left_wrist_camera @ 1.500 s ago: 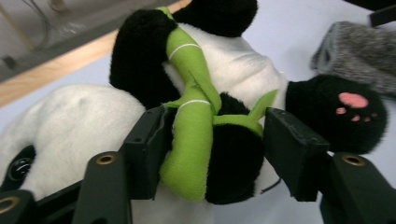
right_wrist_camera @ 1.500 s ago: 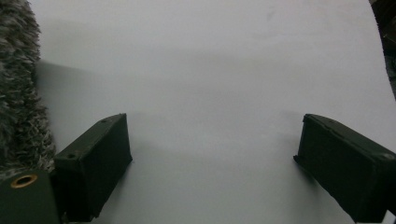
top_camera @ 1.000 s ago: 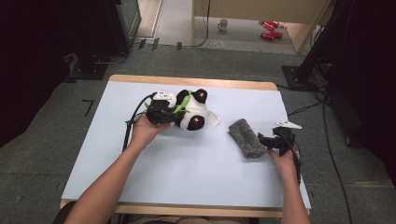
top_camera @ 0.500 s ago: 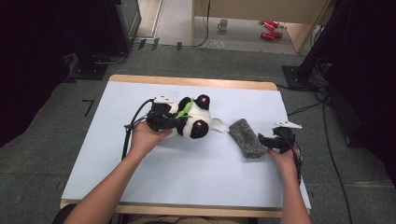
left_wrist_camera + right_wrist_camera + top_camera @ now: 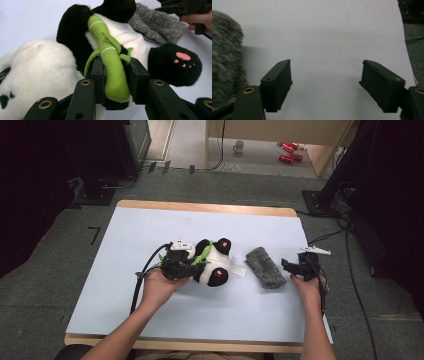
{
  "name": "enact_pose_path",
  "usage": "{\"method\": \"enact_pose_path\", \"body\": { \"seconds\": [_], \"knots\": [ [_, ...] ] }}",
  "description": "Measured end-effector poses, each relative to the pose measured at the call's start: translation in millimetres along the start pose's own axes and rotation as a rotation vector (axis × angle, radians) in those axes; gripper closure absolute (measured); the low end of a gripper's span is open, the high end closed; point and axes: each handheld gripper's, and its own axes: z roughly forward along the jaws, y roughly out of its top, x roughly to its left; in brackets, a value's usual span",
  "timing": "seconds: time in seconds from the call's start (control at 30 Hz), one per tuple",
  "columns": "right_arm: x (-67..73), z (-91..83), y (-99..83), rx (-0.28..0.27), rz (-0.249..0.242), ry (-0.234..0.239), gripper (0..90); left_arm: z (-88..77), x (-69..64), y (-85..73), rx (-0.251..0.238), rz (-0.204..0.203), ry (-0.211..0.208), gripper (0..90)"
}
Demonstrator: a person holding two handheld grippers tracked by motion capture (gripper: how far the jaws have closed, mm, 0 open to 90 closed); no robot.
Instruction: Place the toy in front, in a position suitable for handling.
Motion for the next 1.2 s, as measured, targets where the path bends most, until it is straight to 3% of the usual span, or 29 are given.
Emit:
{"method": "enact_pose_path", "body": {
  "seconds": [0.07, 0.2, 0.23, 0.5, 0.57, 0.6, 0.63, 0.7, 0.73, 0.77, 0.8, 1.0, 1.2],
  "knots": [
    [3.7, -5.4, 4.3, -0.034, -0.015, 0.021, 31.5, -0.1, -1.4, -2.6, -0.008, 0.007, 0.008, 69.3],
    [13.3, -14.3, 12.9, -0.062, -0.026, 0.051, 32.4, 2.7, 1.0, -6.2, -0.018, -0.004, -0.012, 67.8],
    [18.9, -17.7, 15.1, -0.065, -0.027, 0.085, 33.2, 2.2, 1.1, -6.2, -0.016, 0.009, -0.011, 66.5],
    [33.5, -28.0, 18.6, -0.065, -0.051, 0.097, 34.2, 0.6, -1.2, -6.5, -0.031, 0.052, 0.002, 56.0],
    [36.8, -33.2, 20.0, -0.072, -0.048, 0.119, 35.1, -0.7, -1.4, -6.0, -0.033, 0.056, -0.008, 50.1],
    [38.3, -34.5, 20.4, -0.07, -0.049, 0.133, 35.8, -1.9, -0.6, -5.2, -0.032, 0.051, -0.023, 48.4],
    [40.0, -35.3, 20.7, -0.066, -0.052, 0.149, 36.8, -3.9, 2.3, -3.3, -0.024, 0.035, -0.07, 46.6],
    [44.1, -35.6, 20.7, -0.053, -0.06, 0.17, 37.1, -5.3, 3.8, -2.8, -0.021, 0.037, -0.081, 45.8],
    [46.4, -35.6, 20.6, -0.047, -0.067, 0.169, 37.0, -8.4, 6.1, -3.3, -0.035, 0.059, -0.092, 43.7],
    [48.5, -35.5, 20.4, -0.043, -0.075, 0.17, 37.0, -8.4, 6.1, -3.3, -0.035, 0.059, -0.092, 42.0],
    [50.3, -35.5, 20.3, -0.04, -0.08, 0.173, 36.8, -13.4, 7.4, -3.4, -0.06, 0.084, -0.09, 41.2],
    [56.9, -34.3, 17.7, -0.029, -0.102, 0.179, 37.8, -23.8, 12.8, -2.3, -0.081, 0.102, -0.07, 38.9],
    [59.0, -25.7, 12.0, 0.011, -0.12, 0.18, 38.1, -32.1, 27.1, -3.4, -0.081, 0.094, -0.056, 37.6]
  ]
}}
